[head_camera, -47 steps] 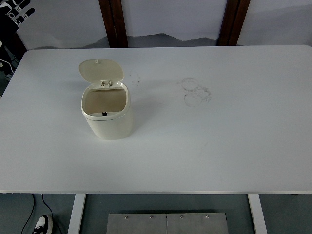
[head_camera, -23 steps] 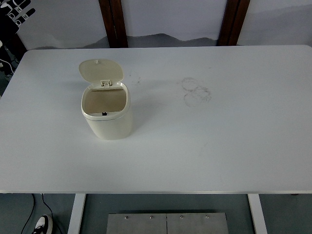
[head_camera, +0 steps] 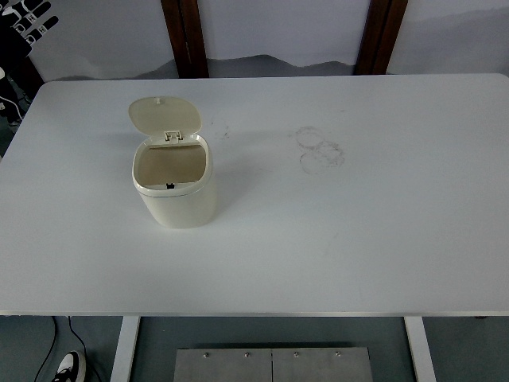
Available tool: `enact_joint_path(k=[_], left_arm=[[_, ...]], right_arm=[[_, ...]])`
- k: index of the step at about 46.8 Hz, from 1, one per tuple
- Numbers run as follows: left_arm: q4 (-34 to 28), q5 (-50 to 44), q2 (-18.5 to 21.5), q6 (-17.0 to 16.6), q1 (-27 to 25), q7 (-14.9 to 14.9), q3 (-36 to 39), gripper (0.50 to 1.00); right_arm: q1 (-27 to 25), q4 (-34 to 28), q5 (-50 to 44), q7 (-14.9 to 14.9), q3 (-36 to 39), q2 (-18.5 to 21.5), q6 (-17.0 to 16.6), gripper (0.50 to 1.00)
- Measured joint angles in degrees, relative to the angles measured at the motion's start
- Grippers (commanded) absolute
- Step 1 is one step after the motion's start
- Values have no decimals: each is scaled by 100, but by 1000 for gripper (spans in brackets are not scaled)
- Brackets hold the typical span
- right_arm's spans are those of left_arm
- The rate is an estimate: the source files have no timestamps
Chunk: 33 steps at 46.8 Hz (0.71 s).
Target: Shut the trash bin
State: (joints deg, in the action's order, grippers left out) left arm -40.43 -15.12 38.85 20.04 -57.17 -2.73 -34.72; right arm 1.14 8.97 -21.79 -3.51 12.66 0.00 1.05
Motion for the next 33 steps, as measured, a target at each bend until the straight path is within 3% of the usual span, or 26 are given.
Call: enact_joint_path(k=[33], left_arm=[[0,8,1,-2,20,0,0,1000]], right_arm=[[0,0,-1,0,0,0,-1,995]])
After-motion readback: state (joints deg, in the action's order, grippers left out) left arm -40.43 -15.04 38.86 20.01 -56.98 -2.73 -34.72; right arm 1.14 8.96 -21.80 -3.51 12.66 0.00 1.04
